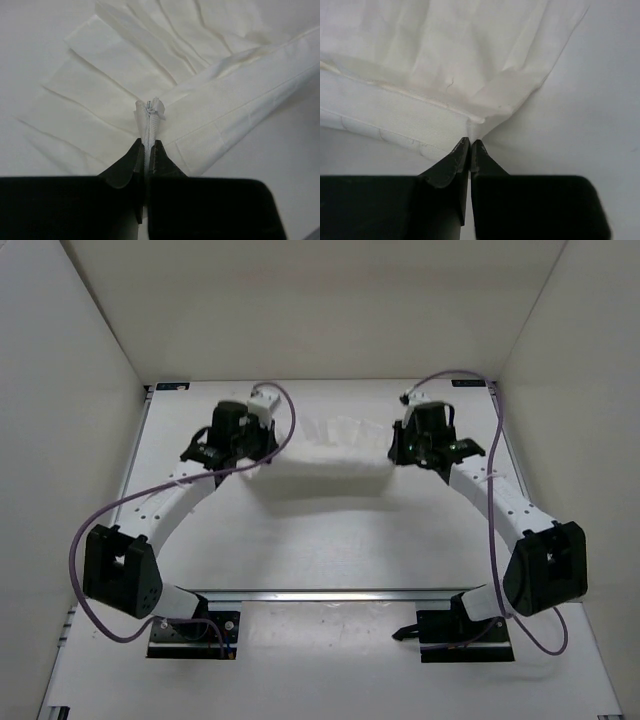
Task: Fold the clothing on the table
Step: Flatten the skirt out
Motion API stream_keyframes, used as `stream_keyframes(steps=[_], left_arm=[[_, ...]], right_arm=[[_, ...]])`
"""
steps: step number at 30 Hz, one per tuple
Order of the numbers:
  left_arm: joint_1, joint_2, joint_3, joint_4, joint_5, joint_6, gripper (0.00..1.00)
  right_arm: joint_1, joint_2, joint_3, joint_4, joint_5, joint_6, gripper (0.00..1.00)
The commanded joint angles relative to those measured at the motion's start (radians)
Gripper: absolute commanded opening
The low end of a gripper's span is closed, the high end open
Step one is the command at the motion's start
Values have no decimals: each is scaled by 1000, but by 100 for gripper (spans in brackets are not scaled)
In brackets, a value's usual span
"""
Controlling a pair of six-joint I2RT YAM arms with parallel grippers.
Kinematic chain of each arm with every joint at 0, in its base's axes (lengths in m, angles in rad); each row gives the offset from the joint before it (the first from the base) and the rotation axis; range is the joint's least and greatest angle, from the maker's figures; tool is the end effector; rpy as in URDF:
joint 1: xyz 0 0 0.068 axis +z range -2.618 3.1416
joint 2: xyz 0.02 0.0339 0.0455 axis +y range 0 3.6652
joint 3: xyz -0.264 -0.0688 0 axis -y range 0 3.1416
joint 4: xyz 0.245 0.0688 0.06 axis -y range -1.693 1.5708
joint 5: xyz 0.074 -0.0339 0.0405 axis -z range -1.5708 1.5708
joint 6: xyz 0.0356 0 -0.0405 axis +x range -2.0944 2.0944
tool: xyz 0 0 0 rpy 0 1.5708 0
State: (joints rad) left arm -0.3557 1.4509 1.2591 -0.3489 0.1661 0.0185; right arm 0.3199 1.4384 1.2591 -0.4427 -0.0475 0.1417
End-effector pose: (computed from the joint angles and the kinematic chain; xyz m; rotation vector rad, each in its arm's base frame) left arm 0.3110 -0.1218 0.3316 0.4933 2.0679 -0.3760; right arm 0.3089 0.1041 0.3267 -0.2234 2.1979 0.3106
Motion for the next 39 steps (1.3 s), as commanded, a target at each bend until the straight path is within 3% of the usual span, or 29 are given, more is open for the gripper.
stream_keyframes(steps=[1,5,14,22,24,25,29,30,33,39], left_arm=[[40,-67,-295,48,-73,-37,0],[31,-145,-430,31,-62,-86,0],[86,-372,-518,-26,-39,-203,0],[55,-342,-498,-41,16,-227,0],[47,-325,-492,-51,10,-267,0],[44,-316,-489,-58,15,-320,0],[83,-304,-526,54,105,-503,0],[78,-300,-532,85,108,-552,0],[52,-271,-512,106,102,-598,0],[67,-238,-505,186,115,-712,0]], right_arm=[[-71,-91,-250,59,106,50,0],[-76,-142,-401,42,61,68,0],[-44,-237,-468,35,-37,121,0],[-19,-227,-452,111,-191,131,0],[16,-234,-469,145,-244,157,8],[28,-233,-480,151,-279,179,18],[74,-285,-582,265,-373,254,38],[83,-297,-610,301,-386,281,48],[117,-331,-639,309,-379,309,63],[151,-394,-693,343,-400,308,68]])
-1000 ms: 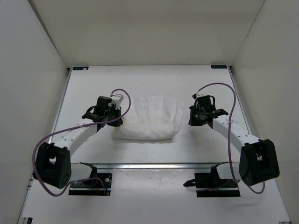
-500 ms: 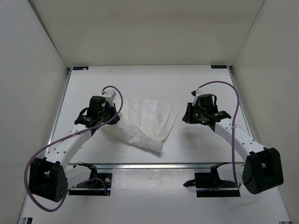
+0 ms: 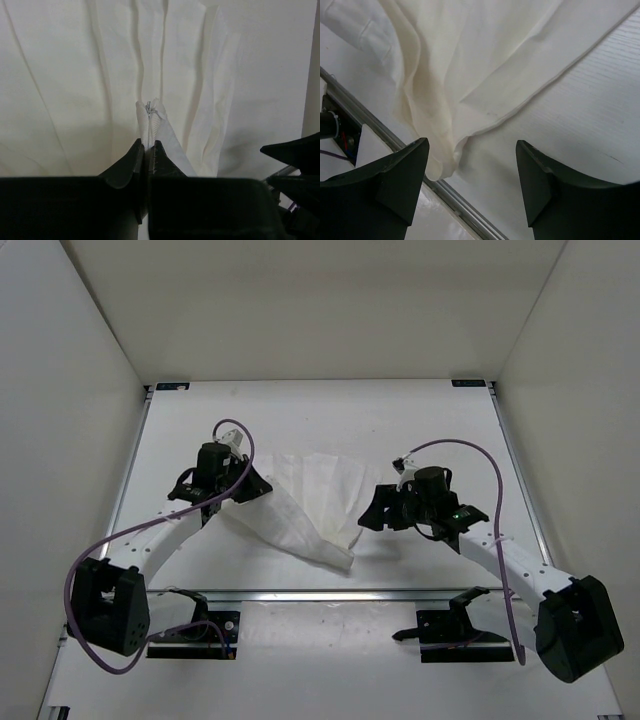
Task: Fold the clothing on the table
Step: Flatten the skirt out, then fold the skirt
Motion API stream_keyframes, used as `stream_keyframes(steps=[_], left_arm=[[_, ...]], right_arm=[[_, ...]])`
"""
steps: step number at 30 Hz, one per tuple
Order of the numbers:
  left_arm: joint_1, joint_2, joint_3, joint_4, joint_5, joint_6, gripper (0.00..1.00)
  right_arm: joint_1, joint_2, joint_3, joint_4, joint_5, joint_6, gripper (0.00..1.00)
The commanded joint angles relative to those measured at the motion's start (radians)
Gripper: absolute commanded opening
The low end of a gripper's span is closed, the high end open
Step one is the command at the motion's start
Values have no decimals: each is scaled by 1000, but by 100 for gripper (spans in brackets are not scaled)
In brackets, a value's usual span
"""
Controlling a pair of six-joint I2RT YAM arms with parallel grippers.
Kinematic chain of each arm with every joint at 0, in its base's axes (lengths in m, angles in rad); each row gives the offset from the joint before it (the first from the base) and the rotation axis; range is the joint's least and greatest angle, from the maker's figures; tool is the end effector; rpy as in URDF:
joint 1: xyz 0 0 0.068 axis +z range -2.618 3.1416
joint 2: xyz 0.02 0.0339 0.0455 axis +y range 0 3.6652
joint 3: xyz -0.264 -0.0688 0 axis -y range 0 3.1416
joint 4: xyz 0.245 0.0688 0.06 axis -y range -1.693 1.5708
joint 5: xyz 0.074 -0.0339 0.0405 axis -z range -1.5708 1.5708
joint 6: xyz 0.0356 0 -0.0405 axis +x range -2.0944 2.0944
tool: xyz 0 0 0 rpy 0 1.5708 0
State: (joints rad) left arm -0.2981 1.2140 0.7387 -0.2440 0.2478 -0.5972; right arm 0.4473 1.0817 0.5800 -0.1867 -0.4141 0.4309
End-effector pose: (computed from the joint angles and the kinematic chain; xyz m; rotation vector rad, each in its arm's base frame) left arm 0.2409 -0.0832 0.2306 -0.2212 2.3680 -0.7327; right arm 0.1939 0.1089 0.2136 -0.2524 2.3479 0.9186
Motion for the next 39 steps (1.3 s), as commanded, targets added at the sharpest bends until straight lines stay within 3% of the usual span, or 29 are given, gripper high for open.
stream_keyframes(steps=[1,8,12,15,22,31,33,34,35,39], left_arm=[[13,24,19,84,38,-101,0],[30,88,82,86,31,-101,0],[72,87,70,74,36,-87,0],[65,85,54,77,33,-81,0],[63,79,34,78,45,-89,0],[85,59,8,97,77,-91,0],[80,62,2,106,102,-96,0],[79,64,-1,107,97,-90,0],[83,67,-1,104,106,-95,0],[80,77,17,95,172,-70,0]], right_arm=[[46,-42,-22,114,-34,20,68],[186,67,9,84,3,-60,67],[198,72,-15,73,-3,-95,66],[209,83,-19,96,-31,-90,61],[248,179,18,118,-25,-98,61],[228,202,55,154,-12,-69,32],[226,216,67,158,-8,-69,20],[226,224,81,153,-14,-66,7],[228,239,89,150,-6,-55,1],[214,248,133,144,9,-50,0]])
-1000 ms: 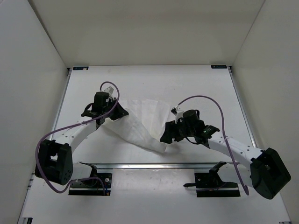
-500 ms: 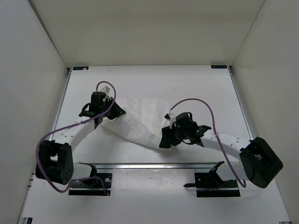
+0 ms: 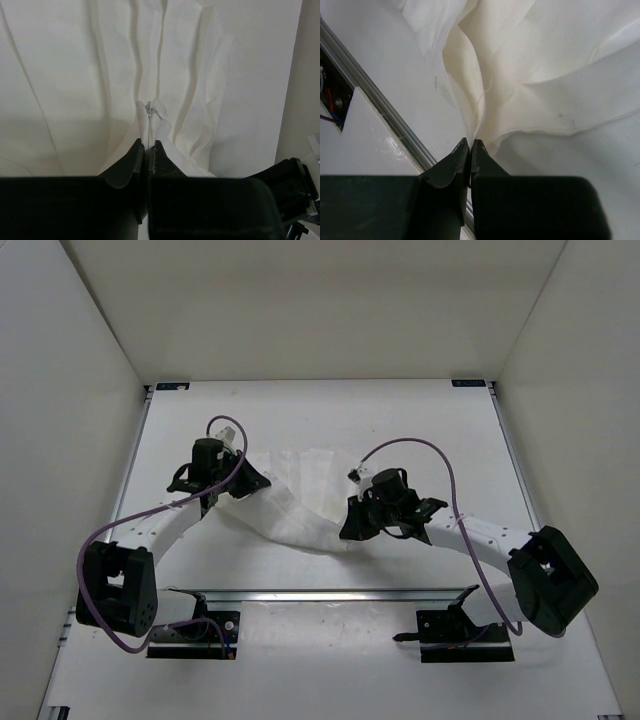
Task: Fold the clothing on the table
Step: Fold the skirt
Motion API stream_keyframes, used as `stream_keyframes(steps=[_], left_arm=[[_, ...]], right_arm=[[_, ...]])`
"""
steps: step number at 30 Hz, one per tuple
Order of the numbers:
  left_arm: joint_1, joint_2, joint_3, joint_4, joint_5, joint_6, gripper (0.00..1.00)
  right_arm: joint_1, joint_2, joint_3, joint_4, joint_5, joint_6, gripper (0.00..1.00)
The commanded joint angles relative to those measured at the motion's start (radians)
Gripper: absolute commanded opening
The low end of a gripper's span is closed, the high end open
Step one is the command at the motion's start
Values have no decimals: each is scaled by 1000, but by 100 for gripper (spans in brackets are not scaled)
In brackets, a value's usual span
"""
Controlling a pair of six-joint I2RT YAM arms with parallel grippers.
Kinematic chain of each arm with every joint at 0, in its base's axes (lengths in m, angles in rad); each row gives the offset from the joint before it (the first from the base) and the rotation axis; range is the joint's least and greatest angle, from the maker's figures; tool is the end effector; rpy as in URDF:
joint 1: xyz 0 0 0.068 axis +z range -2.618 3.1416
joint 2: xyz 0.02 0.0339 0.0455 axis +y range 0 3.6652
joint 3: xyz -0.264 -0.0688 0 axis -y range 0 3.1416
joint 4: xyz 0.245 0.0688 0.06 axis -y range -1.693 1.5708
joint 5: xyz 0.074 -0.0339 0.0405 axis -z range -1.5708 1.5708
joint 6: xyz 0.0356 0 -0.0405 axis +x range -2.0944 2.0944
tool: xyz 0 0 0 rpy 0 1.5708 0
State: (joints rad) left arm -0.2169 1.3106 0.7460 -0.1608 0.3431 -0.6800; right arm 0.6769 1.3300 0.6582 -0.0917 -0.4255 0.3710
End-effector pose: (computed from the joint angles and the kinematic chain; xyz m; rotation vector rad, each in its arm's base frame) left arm 0.2627 -0.0701 0.2169 -0.3671 2.3682 -0.8390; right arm 0.1958 0.1762 0.1908 -0.6006 2.4028 0.9883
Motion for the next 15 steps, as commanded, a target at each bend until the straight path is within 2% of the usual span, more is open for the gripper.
stream_keyframes(steps=[1,5,8,11,15], left_arm=[[-7,-10,25,-2,88,31,0],[-93,10,127,-119,99,148,0],[-183,21,211,-216,21,235,0],[-216,21,248,-243,34,260,0],[-236,24,239,-209,89,269,0]], right_arm=[[-31,-8,79,34,28,19,0],[-118,-64,144,20,70,3,0],[-186,-95,211,-48,102,-36,0],[-258,-127,250,-105,105,-82,0],[-267,-198,259,-216,162,-118,0]])
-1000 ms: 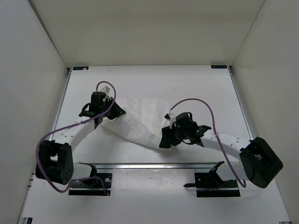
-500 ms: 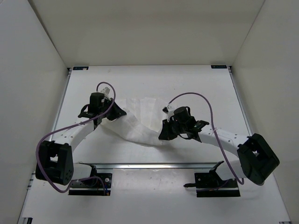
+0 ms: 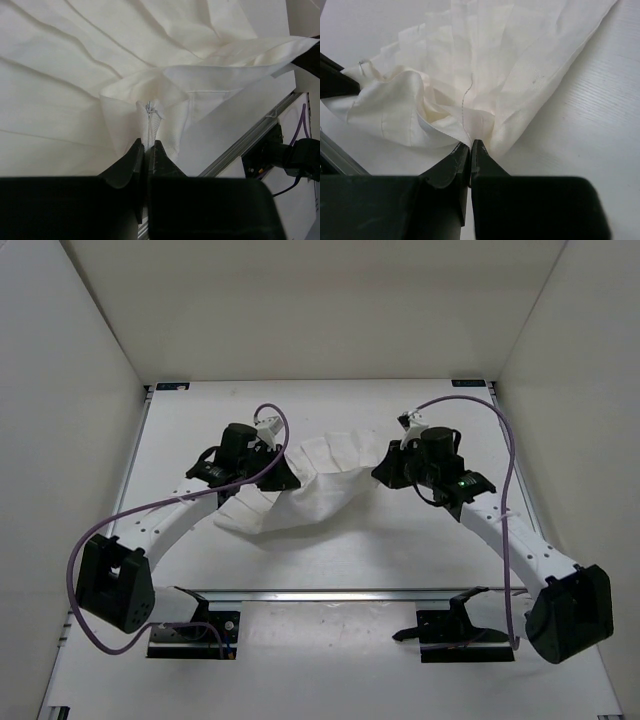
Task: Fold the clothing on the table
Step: Fold the skirt
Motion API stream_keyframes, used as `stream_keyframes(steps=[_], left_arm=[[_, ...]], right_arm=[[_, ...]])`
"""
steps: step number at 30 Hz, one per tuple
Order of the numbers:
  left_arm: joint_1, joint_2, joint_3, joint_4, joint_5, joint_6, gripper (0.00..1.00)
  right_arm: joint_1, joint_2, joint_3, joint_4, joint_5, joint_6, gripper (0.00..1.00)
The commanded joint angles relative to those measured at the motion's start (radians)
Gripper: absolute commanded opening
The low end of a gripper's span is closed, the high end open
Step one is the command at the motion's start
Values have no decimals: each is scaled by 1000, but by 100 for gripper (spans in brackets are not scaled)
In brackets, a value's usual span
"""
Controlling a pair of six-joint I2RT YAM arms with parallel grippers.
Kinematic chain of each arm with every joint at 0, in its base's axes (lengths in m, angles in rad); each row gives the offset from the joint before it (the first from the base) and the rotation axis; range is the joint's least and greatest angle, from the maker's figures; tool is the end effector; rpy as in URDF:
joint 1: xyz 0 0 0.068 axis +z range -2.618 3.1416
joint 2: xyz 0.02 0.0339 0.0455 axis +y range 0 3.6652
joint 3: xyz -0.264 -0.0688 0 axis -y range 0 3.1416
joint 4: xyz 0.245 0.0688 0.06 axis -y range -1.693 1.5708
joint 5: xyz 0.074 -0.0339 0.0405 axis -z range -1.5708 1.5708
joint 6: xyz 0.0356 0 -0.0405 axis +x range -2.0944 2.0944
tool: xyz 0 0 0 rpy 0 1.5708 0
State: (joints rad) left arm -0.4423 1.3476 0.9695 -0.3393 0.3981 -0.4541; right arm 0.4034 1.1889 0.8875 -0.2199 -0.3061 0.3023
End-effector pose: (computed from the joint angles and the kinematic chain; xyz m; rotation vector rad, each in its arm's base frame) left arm 0.2579 -0.1374 0.2660 0.2045 2.3847 -0.9029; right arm 0.2413 0.1147 0.2893 -0.2997 2.1324 0.7395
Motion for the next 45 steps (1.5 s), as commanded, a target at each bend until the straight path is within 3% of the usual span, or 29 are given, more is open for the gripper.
stream_keyframes(steps=[1,8,12,16,30,40,45], left_arm=[[-18,-10,23,-41,31,60,0],[31,12,29,-104,4,49,0],[56,-112,-92,-153,-4,49,0],[97,-228,-215,-204,-4,39,0],[198,-357,-267,-93,-28,-60,0],[235,-332,-236,40,-102,-63,0],[218,-213,-155,65,-111,-17,0]], right_arm=[[6,-80,18,-120,51,-52,0],[66,-215,-203,-171,59,72,0],[118,-267,-275,-187,70,124,0],[63,-279,-315,-148,19,132,0],[49,132,91,-41,-41,-64,0],[-5,311,319,-21,-59,-111,0],[-43,354,364,-9,-61,-95,0]])
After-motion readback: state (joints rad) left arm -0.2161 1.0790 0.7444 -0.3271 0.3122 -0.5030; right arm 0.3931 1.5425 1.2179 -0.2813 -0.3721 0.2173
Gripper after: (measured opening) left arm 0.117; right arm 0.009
